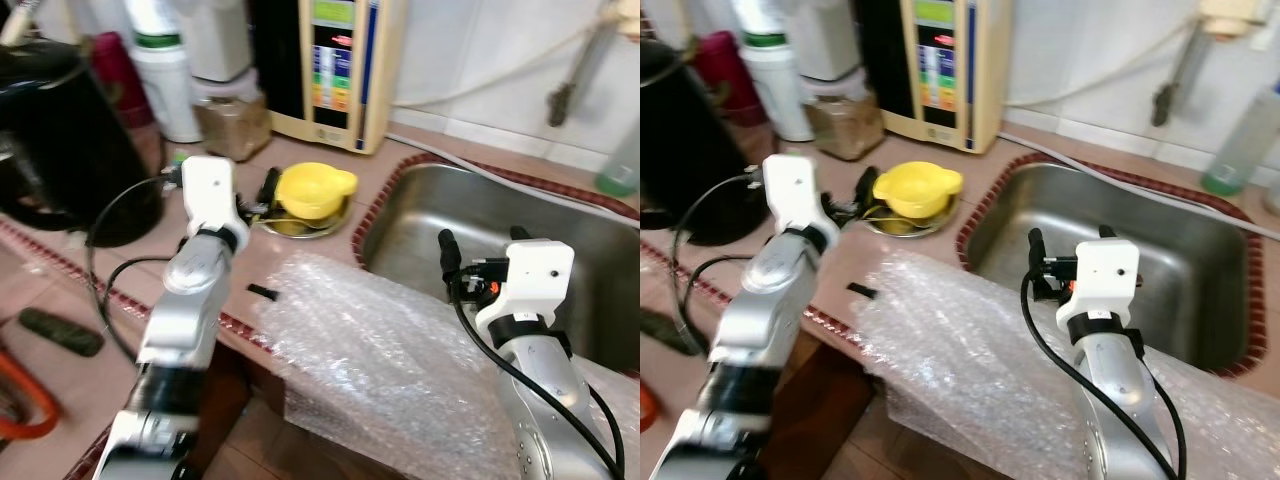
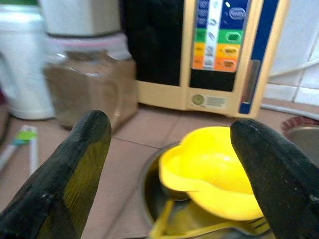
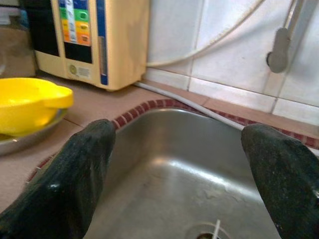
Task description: Kitchen organization
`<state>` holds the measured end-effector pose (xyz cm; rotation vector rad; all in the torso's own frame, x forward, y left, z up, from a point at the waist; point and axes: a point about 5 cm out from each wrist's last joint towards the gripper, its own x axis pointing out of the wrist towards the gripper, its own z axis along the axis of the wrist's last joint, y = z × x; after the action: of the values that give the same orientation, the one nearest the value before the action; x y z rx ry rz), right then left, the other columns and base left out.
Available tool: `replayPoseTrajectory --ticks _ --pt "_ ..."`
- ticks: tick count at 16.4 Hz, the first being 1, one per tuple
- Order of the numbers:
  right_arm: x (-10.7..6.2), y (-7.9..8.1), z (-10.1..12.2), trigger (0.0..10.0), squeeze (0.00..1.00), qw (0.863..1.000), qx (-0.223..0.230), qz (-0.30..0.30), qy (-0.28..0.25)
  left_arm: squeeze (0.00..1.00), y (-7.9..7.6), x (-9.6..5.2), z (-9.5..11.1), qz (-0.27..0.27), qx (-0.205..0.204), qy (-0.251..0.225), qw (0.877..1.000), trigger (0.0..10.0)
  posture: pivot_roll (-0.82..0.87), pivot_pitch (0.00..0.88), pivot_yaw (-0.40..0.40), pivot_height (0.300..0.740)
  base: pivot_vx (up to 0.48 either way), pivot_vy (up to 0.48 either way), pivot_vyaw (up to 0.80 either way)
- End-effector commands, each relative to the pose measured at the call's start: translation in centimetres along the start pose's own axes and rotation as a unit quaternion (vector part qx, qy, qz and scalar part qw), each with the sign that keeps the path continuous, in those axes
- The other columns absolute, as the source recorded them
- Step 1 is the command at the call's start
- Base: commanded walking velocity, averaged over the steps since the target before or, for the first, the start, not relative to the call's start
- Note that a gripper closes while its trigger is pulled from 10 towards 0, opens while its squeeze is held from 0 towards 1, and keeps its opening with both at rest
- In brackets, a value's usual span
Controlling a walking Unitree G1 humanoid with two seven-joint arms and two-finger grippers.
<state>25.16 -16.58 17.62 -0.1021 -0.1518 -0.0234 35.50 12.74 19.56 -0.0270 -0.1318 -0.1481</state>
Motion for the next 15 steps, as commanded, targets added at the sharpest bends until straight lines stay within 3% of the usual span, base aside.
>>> replayPoseTrajectory --ticks 1,5,7,8,12,13,14,15 --pt "-0.5 0.0 0.5 10.0 0.0 1.0 0.0 -0.011 -0.008 0.0 0.8 0.9 -0.5 0.025 -0.009 0.016 1.0 10.0 -0.09 0.088 0.063 0.74 0.0 0.0 0.0" --pt "-1.0 0.5 0.9 10.0 0.0 1.0 -0.002 -0.014 -0.011 0.0 0.7 2.4 -1.2 0.026 -0.042 0.049 0.998 10.0 -0.14 0.11 0.072 0.74 0.0 0.0 0.0" --pt "-1.3 0.7 1.6 10.0 0.0 1.0 -0.006 -0.015 -0.019 0.0 0.3 3.7 -1.7 0.025 -0.088 0.078 0.993 10.0 -0.18 0.123 0.082 0.74 0.0 0.0 0.0" --pt "-1.5 1.0 1.9 10.0 0.0 1.0 -0.005 -0.009 -0.022 0.0 -0.2 4.3 -1.7 0.017 -0.092 0.085 0.992 10.0 -0.2 0.131 0.093 0.74 0.0 0.0 0.0" --pt "-2.5 3.1 2.2 10.0 0.0 0.997 0.019 0.076 -0.011 0.0 -2.5 5.4 -1.6 -0.02 -0.103 0.114 0.988 10.0 -0.22 0.134 0.113 0.74 0.0 0.0 0.0" --pt "-2.6 3.3 2.1 10.0 0.0 0.996 0.023 0.08 -0.008 0.0 -2.6 5.5 -1.7 -0.021 -0.104 0.118 0.987 9.4 -0.22 0.134 0.113 0.74 0.0 0.0 0.0" --pt "-2.9 3.8 2.0 10.0 0.0 0.995 0.025 0.101 -0.002 0.0 -3.0 5.4 -2.2 -0.027 -0.099 0.138 0.985 5.8 -0.22 0.133 0.118 0.74 0.0 0.0 0.0" --pt "-3.0 4.1 1.9 10.0 0.0 0.994 0.024 0.109 0.0 0.0 -3.0 5.3 -2.7 -0.021 -0.097 0.157 0.983 3.1 -0.22 0.132 0.118 0.74 0.0 0.0 0.0"
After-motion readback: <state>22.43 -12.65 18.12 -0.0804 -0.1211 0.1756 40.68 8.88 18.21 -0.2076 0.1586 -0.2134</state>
